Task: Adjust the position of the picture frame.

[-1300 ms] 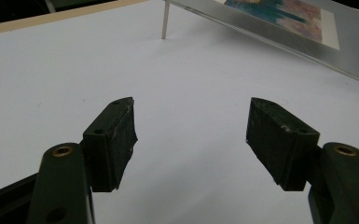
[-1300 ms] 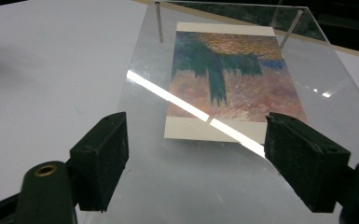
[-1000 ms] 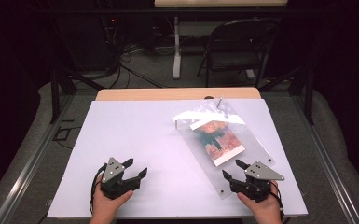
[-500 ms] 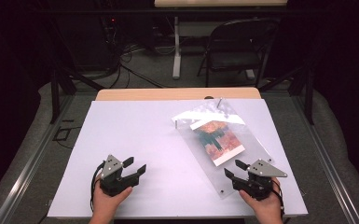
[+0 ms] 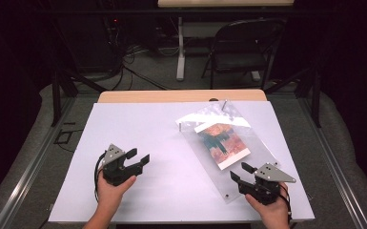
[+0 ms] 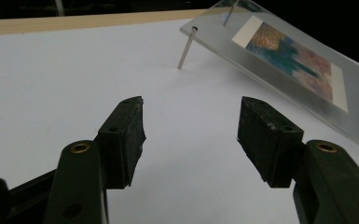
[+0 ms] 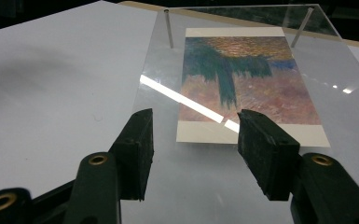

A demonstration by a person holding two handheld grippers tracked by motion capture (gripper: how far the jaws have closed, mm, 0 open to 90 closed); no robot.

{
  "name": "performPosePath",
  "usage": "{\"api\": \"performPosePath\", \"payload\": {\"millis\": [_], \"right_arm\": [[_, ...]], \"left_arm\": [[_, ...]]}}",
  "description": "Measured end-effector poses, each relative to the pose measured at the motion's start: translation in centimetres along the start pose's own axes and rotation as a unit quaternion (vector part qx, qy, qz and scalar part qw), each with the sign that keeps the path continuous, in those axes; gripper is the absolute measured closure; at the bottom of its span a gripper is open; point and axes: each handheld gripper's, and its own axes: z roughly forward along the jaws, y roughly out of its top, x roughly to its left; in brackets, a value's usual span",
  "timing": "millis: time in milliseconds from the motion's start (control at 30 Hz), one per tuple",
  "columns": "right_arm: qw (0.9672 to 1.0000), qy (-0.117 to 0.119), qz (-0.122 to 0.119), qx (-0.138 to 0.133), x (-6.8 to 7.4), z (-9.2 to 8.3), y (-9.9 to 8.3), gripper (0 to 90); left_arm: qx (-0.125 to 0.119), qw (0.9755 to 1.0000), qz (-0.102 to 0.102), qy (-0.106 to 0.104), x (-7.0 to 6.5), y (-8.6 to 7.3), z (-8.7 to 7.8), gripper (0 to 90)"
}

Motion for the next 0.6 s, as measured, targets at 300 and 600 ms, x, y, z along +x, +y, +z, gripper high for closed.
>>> {"api": "performPosePath", "payload": {"millis": [300,600], "right_arm": [[0.9997,-0.003,0.023,-0.002,-0.6,-0.3,-0.1,48.0],[0.9995,0.001,0.032,-0.004,-1.0,-0.3,-0.2,48.5]], "left_arm": [[0.006,0.9997,0.025,0.003,-0.2,2.9,2.4,46.7],[0.017,0.9992,0.034,0.009,-0.1,4.9,5.3,54.0]]}}
